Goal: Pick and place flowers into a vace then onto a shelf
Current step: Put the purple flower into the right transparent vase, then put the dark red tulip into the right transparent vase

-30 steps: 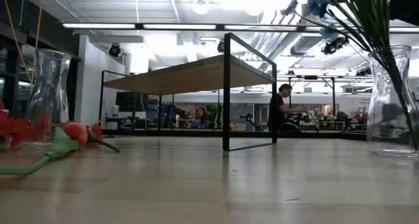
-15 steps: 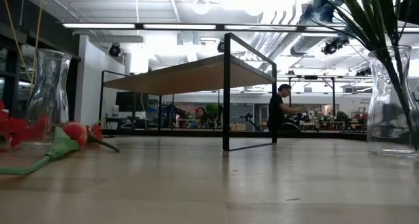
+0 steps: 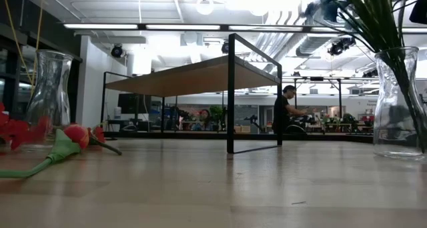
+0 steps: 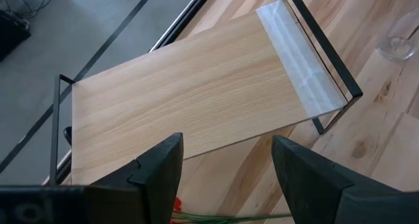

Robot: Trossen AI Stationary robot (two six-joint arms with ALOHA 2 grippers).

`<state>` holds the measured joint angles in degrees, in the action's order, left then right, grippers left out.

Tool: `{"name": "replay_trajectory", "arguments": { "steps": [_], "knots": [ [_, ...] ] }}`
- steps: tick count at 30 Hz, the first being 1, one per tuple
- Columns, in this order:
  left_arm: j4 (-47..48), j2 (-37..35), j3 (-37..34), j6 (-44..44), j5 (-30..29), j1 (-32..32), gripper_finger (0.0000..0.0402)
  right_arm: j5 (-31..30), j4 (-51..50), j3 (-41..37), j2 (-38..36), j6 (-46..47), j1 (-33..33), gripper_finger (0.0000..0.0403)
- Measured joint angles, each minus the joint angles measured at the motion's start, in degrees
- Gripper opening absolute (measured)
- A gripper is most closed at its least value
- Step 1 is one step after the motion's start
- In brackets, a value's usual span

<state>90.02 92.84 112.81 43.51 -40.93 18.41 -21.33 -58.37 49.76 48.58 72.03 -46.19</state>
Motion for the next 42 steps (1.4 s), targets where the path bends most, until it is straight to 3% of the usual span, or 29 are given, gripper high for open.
{"name": "replay_trajectory", "arguments": {
  "steps": [21, 30, 36, 42],
  "knots": [
    [0.0, 0.0, 0.0, -0.3, 0.0, 0.0, 0.0266, 6.9, 5.6, 0.0, -5.7, 1.5, 0.0, 0.0083],
    [0.0, 0.0, 0.0, -0.3, 0.0, 0.0, 0.0266, 8.6, 12.4, 0.0, -8.7, 1.3, -0.6, 0.0083],
    [0.0, 0.0, 0.0, -0.3, 0.0, 0.0, 0.0266, 5.2, 21.2, 0.0, -9.3, 1.0, -4.7, 0.0083],
    [0.0, 0.0, 0.0, -0.3, 0.1, 0.0, 0.0266, -4.0, 33.8, 0.0, -8.8, -7.2, -9.8, 0.0083]
  ]
}}
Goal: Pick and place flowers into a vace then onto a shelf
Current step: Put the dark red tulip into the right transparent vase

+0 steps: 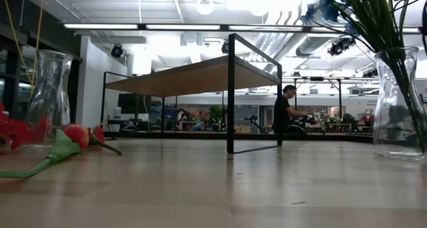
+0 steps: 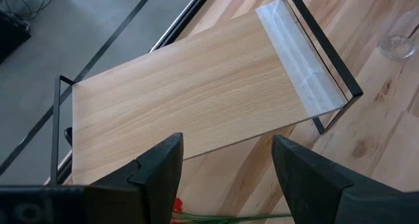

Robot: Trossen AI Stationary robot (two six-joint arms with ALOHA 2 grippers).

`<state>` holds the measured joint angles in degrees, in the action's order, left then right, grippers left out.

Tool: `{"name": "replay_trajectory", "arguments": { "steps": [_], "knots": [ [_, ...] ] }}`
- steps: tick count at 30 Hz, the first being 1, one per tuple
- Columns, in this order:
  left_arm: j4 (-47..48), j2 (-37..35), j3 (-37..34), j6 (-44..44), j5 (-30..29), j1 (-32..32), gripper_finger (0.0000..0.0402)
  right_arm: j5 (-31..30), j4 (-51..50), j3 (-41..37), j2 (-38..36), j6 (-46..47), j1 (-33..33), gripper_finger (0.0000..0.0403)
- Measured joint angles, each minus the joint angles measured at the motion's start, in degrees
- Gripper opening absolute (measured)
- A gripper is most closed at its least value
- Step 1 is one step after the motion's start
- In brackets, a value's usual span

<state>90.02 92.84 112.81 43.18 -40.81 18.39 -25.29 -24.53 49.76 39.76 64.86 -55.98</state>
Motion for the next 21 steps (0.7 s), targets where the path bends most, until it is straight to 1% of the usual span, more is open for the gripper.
{"name": "replay_trajectory", "arguments": {
  "steps": [3, 5, 11, 18, 21],
  "knots": [
    [0.0, 0.0, 0.0, 0.1, 0.9, 0.0, 0.0266, -4.3, 6.2, 0.0, 0.2, -5.3, -2.5, 0.0083],
    [-0.3, 0.0, 0.0, 0.5, 2.1, 0.0, 0.0266, -6.8, 10.9, 0.0, 0.6, -10.7, -4.0, 0.0083],
    [-6.0, 0.0, 0.0, -0.5, 9.5, 0.2, 0.0266, -11.8, 24.0, 0.0, 2.0, -26.4, -7.8, 0.0083],
    [-16.8, 0.0, 0.0, -3.9, 17.8, 3.1, 0.0266, -13.4, 38.0, 0.0, 4.2, -46.9, -10.5, 0.0083],
    [-19.8, 0.0, 0.0, -3.3, 19.1, 4.9, 0.0266, -12.8, 43.8, 0.0, 5.1, -54.7, -11.2, 0.0083]
  ]
}}
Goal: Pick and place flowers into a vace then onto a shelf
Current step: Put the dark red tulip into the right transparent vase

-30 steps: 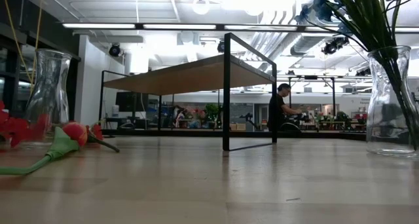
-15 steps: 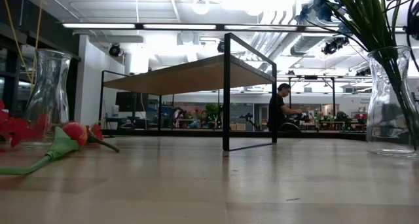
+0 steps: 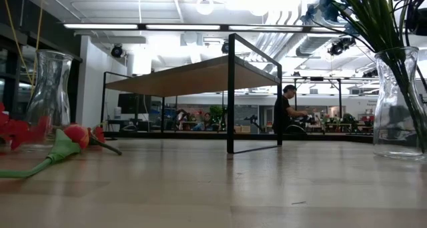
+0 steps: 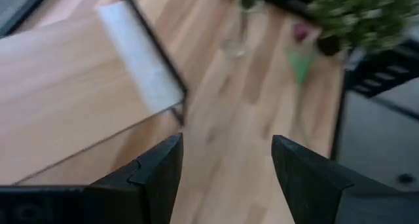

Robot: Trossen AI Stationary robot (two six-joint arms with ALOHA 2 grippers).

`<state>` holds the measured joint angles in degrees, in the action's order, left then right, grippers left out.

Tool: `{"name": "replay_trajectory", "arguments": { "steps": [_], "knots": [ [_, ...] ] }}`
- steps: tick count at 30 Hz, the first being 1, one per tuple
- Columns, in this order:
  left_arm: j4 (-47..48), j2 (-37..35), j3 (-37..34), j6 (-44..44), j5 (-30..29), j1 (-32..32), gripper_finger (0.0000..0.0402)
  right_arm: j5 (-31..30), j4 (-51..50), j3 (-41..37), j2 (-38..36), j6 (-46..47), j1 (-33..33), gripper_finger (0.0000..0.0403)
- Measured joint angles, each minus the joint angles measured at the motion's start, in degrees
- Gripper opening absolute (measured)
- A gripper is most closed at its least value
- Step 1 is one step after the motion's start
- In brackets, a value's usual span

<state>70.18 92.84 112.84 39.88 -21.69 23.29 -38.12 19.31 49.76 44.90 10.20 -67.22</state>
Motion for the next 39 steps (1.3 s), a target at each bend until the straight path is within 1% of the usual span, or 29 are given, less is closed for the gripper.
{"name": "replay_trajectory", "arguments": {
  "steps": [3, 9, 12, 14, 17, 19, 21, 25, 28, 30, 34, 36, 39],
  "knots": [
    [-2.1, 0.0, 0.0, 1.8, 0.2, 2.0, 0.0266, 3.9, 5.9, 0.0, 0.9, -8.6, -0.5, 0.0083],
    [-6.8, 1.4, 0.1, 5.4, 0.3, 4.5, 0.0266, 16.8, 14.8, 0.0, 1.6, -27.6, -0.5, 0.0083],
    [-9.5, 3.5, 0.0, 5.5, 2.6, 5.2, 0.0266, 22.1, 17.1, 0.0, 1.6, -37.0, -0.5, 0.0083],
    [-11.7, 5.2, 0.1, 5.4, 5.1, 5.3, 0.0266, 24.4, 18.5, 0.0, 1.6, -42.5, -0.4, 0.0083],
    [-12.7, 8.3, 0.0, 5.4, 8.6, 5.3, 0.0266, 26.5, 20.4, 0.0, 1.6, -48.9, -0.4, 0.0083],
    [-13.3, 10.4, 0.0, 5.4, 10.4, 5.2, 0.0266, 27.9, 21.8, 0.0, 1.6, -51.7, -0.4, 0.0083],
    [-14.2, 12.0, 0.0, 5.2, 12.0, 5.2, 0.0266, 29.3, 22.9, 0.0, 1.6, -52.5, -0.4, 0.0083],
    [-18.3, 15.4, 0.0, 2.1, 15.1, 5.2, 0.0266, 29.3, 24.0, 0.0, 1.6, -51.3, -0.4, 0.0083],
    [-22.4, 16.9, 0.0, 0.5, 16.6, 5.2, 0.0266, 26.5, 24.8, 0.0, 1.6, -51.0, -0.4, 0.0083],
    [-23.6, 17.5, 0.0, -0.8, 16.4, 5.2, 0.0266, 24.9, 25.4, 0.0, 1.6, -50.6, -0.4, 0.0083],
    [-29.8, 19.5, 0.0, -2.3, 15.1, 5.2, 0.0266, 23.1, 26.1, 0.0, 1.6, -49.7, -0.4, 0.0083],
    [-34.8, 20.6, 0.1, -2.6, 15.5, 5.2, 0.0266, 21.9, 26.1, 0.0, 1.5, -49.7, -0.4, 0.0083],
    [-36.9, 22.4, 0.1, -2.0, 15.3, 5.2, 0.0266, 20.8, 26.1, 0.0, 1.5, -49.7, -0.4, 0.0083]
  ]
}}
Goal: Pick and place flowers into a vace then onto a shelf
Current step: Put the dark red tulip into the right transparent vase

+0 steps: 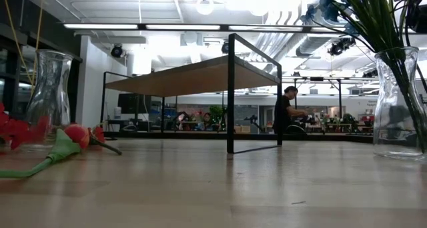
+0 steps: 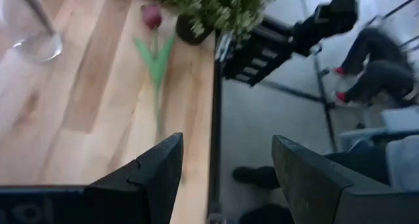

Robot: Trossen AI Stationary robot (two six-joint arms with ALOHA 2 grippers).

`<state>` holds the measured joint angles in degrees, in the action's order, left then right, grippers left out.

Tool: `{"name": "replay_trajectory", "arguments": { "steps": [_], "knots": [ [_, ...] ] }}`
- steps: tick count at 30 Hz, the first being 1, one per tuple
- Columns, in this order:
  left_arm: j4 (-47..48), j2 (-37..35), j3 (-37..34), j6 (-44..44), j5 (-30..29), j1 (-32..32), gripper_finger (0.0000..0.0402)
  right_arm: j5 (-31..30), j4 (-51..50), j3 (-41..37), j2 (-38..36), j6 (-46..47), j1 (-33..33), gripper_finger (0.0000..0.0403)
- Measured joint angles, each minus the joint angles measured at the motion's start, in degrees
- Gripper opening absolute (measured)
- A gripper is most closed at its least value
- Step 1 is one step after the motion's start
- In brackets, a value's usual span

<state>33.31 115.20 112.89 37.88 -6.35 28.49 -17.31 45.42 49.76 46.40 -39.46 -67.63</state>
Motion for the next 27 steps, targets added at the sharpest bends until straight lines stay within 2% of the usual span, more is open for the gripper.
{"name": "replay_trajectory", "arguments": {
  "steps": [6, 9, 11, 12, 15, 17, 27],
  "knots": [
    [-3.6, 3.1, -0.1, 0.9, -4.5, -0.4, 0.0266, -6.1, -0.1, 0.0, -0.8, 0.0, 0.0, 0.0083],
    [-7.9, 6.3, 0.2, 1.8, -3.1, -1.2, 0.0266, -10.8, -0.1, 0.0, -1.3, 0.0, 0.0, 0.0083],
    [-6.1, 7.6, -0.4, 2.8, -3.1, -1.3, 0.0266, -12.7, -0.4, 0.0, -1.6, 0.0, 0.0, 0.0083],
    [-9.7, 9.1, 0.0, 3.2, -2.6, -1.6, 0.0266, -13.6, -0.5, 0.0, -1.8, 0.1, 0.0, 0.0083],
    [-9.6, 10.5, -0.4, 4.5, -0.9, -1.9, 0.0266, -14.8, -0.5, 0.0, -1.9, 0.3, 0.0, 0.0083],
    [-14.4, 12.8, 0.3, 5.3, 0.5, -2.3, 0.0266, -15.1, -0.6, 0.0, -1.9, 0.3, 0.0, 0.0083],
    [-12.9, 16.7, 0.0, 7.9, -1.5, -2.7, 0.0266, -16.4, -1.9, 0.0, -1.9, 0.2, 0.0, 0.0083]
  ]
}}
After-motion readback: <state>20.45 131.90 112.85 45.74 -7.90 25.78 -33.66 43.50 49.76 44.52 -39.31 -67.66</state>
